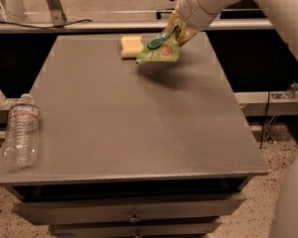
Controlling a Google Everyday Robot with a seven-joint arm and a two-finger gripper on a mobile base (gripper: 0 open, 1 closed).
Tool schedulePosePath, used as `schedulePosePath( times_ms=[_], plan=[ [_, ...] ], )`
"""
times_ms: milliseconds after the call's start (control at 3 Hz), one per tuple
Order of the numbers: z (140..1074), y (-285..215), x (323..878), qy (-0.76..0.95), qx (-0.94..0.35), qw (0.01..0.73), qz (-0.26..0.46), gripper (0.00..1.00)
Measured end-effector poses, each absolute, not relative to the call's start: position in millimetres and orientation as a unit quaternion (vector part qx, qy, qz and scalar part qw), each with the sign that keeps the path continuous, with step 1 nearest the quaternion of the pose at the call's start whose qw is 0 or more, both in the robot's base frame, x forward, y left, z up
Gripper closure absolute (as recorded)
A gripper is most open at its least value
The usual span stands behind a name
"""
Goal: Move green rice chip bag near sponge
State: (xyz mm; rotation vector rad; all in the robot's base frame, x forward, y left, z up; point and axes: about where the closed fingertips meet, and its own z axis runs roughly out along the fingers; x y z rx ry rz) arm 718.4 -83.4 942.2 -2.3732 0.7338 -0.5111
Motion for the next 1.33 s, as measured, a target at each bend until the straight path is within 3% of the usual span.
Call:
schedulePosePath(
  times_ms=[667, 1333],
  plan=[
    [901, -72, 740, 0.155, -0.948, 0.259, -0.101, 1.00],
    [921, -73, 744, 0.110, -0.949, 0.276, -0.101, 1.00]
  ],
)
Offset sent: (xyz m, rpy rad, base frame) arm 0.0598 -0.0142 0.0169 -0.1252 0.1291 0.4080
